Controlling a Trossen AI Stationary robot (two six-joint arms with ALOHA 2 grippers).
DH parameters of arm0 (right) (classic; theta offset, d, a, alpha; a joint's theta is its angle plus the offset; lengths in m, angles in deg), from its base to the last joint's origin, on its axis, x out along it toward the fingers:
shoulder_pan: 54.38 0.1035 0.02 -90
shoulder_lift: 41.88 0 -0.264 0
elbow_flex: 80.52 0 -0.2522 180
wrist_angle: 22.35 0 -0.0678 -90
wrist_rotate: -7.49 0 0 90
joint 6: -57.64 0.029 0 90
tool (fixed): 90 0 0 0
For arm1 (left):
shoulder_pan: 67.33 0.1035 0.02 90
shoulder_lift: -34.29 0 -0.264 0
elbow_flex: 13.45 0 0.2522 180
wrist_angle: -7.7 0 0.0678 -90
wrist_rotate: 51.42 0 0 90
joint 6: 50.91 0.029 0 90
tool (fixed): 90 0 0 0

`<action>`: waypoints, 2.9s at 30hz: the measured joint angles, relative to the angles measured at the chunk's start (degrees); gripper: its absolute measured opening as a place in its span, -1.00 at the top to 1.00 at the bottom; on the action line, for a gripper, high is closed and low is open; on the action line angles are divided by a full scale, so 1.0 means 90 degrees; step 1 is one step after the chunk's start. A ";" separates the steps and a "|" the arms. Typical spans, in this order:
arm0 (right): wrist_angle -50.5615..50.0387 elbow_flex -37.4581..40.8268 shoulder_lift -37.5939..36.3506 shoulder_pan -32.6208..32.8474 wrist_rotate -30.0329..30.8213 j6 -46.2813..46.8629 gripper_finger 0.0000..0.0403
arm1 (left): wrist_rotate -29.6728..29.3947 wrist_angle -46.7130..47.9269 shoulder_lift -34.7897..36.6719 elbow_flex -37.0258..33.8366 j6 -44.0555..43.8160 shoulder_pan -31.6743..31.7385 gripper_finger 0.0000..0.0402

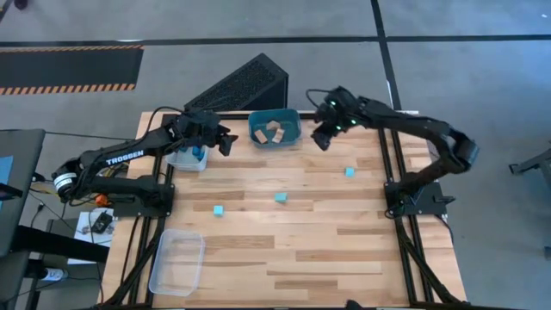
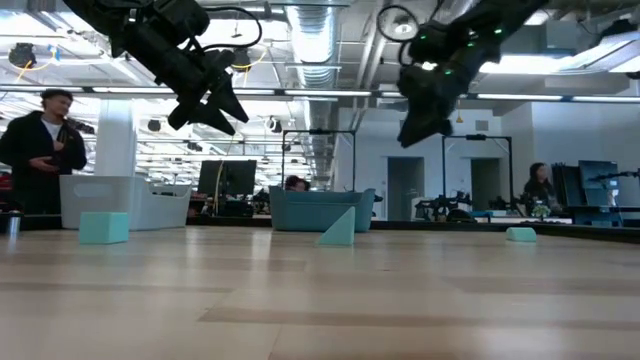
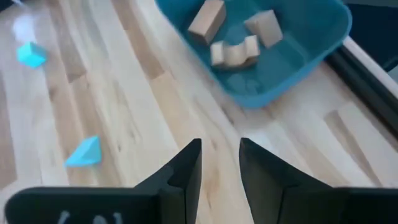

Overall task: Sort & place blocks by color
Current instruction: Put the right light blue block into the transparent bin

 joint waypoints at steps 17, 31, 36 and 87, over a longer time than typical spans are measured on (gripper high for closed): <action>-0.1741 0.1382 -0.0639 0.0545 0.1133 0.0946 -0.13 | 0.0039 -0.0909 -0.0007 -0.0005 0.1999 0.0005 -0.07; -0.1804 0.2217 -0.0569 0.0614 0.1722 0.4665 -0.29 | -0.0430 -0.0335 -0.0015 -0.0005 0.2678 0.0007 -0.07; -0.1797 0.2217 -0.0569 0.0611 0.2152 0.5762 -0.29 | -0.0448 -0.0322 -0.0015 -0.0005 0.2930 0.0007 -0.07; 0.5584 0.2833 -0.0440 0.1561 0.1105 0.6087 0.64 | 0.0606 -0.0380 -0.0003 -0.0005 0.1642 -0.0484 -0.07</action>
